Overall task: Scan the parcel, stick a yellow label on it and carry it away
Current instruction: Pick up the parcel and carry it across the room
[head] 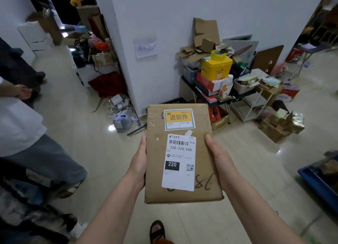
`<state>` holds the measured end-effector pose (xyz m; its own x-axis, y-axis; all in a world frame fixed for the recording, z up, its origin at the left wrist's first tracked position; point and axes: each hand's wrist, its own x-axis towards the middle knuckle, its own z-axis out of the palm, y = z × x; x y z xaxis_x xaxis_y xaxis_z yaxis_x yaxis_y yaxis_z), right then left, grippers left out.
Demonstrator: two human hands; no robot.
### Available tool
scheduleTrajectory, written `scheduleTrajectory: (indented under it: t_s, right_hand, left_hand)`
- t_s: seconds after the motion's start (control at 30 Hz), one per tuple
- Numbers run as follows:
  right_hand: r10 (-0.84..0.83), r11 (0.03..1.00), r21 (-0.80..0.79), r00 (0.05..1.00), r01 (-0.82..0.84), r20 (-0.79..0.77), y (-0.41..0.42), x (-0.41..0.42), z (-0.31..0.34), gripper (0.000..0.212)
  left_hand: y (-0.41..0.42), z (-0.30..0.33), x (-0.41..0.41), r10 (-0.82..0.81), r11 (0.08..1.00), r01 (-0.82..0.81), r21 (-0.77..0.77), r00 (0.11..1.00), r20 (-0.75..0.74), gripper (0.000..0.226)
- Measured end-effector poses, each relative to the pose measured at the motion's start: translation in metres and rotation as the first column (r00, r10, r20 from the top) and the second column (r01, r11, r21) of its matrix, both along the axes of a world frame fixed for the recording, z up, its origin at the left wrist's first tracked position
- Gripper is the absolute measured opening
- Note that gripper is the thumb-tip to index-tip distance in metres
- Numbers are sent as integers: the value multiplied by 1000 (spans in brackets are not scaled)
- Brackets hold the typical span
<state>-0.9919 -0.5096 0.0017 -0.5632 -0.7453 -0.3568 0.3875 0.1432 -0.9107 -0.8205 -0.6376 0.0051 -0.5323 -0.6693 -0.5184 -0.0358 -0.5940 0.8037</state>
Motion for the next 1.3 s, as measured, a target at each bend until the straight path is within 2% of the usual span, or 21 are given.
scheduleTrajectory:
  t_s: [0.07, 0.23, 0.37, 0.53, 0.7, 0.8, 1.07, 1.2, 1.3]
  right_hand:
    - [-12, 1000, 13, 1000, 12, -5, -30, -12, 2, 44]
    - [-30, 999, 15, 999, 30, -23, -105, -33, 1, 57]
    - [-102, 995, 13, 995, 102, -4, -151, -49, -5, 59]
    - [-112, 994, 14, 994, 112, 15, -188, -79, -8, 59]
    - [-107, 994, 11, 994, 107, 6, -228, -124, -12, 60]
    - [-94, 996, 2, 995, 94, 22, -252, -156, -13, 48]
    - [-70, 996, 46, 997, 71, -21, -313, -274, -15, 59]
    - [-57, 997, 50, 996, 61, -76, -348, -323, -14, 48]
    - [-35, 997, 69, 997, 40, -66, -375, -341, -21, 50]
  left_hand:
    - [-31, 1, -12, 6, 1000, -6, -1, 1000, 16, 66]
    - [-109, 2, -35, 12, 999, -13, 30, 1000, 23, 65]
    - [-167, 1, -57, 7, 1000, -7, 4, 999, 45, 60]
    - [-205, -3, -89, -55, 997, 54, 50, 998, 23, 69]
    - [-239, 5, -133, -114, 994, 114, 5, 993, 10, 71]
    - [-262, 4, -164, -83, 996, 84, -25, 996, 31, 68]
    - [-317, -2, -278, -77, 996, 79, -34, 996, 41, 55]
    - [-345, -10, -323, -36, 999, 36, -2, 999, 32, 53]
    - [-369, -19, -341, -5, 999, 4, 35, 1000, 25, 54]
